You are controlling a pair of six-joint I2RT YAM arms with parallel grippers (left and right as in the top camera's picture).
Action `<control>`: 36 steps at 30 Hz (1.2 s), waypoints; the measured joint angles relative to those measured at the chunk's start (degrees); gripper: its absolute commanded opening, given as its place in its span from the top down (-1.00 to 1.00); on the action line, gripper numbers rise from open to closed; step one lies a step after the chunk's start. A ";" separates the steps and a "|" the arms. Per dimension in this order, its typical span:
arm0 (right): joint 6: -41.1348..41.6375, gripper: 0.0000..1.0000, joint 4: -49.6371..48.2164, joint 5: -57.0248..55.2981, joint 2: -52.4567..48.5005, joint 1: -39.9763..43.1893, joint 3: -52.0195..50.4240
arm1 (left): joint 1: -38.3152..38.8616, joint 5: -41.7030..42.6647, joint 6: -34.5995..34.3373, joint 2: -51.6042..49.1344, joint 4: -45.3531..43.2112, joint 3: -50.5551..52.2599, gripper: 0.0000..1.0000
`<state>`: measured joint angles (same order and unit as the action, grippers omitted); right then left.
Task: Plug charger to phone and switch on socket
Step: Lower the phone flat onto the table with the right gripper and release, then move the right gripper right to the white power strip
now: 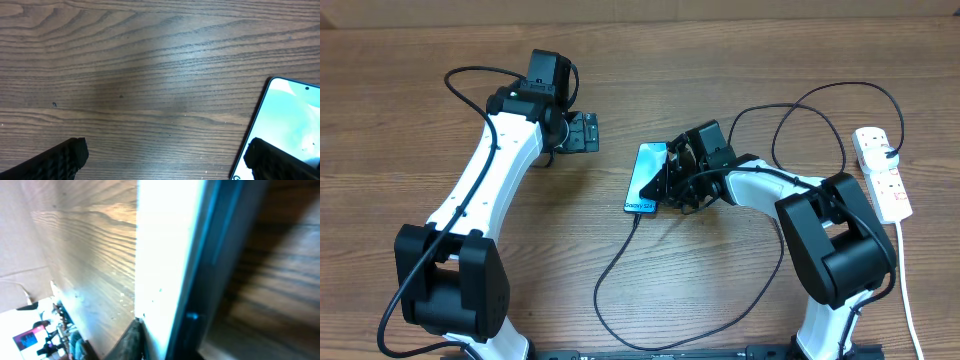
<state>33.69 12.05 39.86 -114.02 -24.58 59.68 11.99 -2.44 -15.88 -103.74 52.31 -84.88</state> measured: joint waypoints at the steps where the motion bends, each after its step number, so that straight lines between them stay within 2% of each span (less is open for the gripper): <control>1: -0.04 0.65 -0.02 -0.17 -0.20 0.00 0.00 | 0.00 0.00 0.00 0.00 -0.02 0.00 -0.99; 4: -0.04 0.58 -0.04 -0.46 -0.33 0.00 0.00 | 0.00 0.00 0.00 0.00 0.00 0.00 -0.99; 6: 0.20 0.30 0.04 -1.14 -0.35 0.00 0.00 | 0.00 0.00 0.00 0.00 0.00 0.00 -0.99; 7: 0.33 0.06 -0.11 -0.87 -0.37 0.00 0.07 | 0.00 0.00 0.00 0.00 0.02 0.00 -0.99; 8: 0.44 -0.07 -0.39 -0.57 -0.37 0.00 0.20 | 0.00 0.00 0.00 0.00 -0.02 0.00 -0.99; 11: 1.29 -0.22 -0.42 0.13 -0.11 -0.17 0.90 | 0.00 0.00 0.00 0.00 0.00 0.00 -0.99; 14: 2.64 -0.49 -0.22 0.11 0.13 -0.20 1.22 | 0.00 0.00 0.00 0.00 0.00 0.00 -0.99; 16: 3.61 -0.61 1.36 -0.17 0.42 -0.20 1.90 | 0.00 0.00 0.00 0.00 0.00 0.00 -0.99; 18: 4.07 -0.69 3.85 -0.96 0.70 -0.11 2.91 | 0.00 0.00 0.00 0.00 0.00 0.00 -0.99; 23: 4.17 -0.84 17.00 -6.43 1.25 0.59 8.11 | 0.00 0.00 0.00 0.00 0.00 0.00 -0.98; 31: 1.31 -0.93 38.36 -20.26 1.49 1.66 16.41 | 0.00 0.00 0.00 0.00 0.00 0.00 -0.99; 36: -0.55 -1.00 49.62 -27.28 4.28 5.46 22.91 | 0.00 0.00 0.00 0.00 0.00 0.00 -0.99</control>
<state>33.15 61.67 12.58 -109.73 -19.11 82.59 11.99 -2.44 -15.88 -103.74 52.31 -84.88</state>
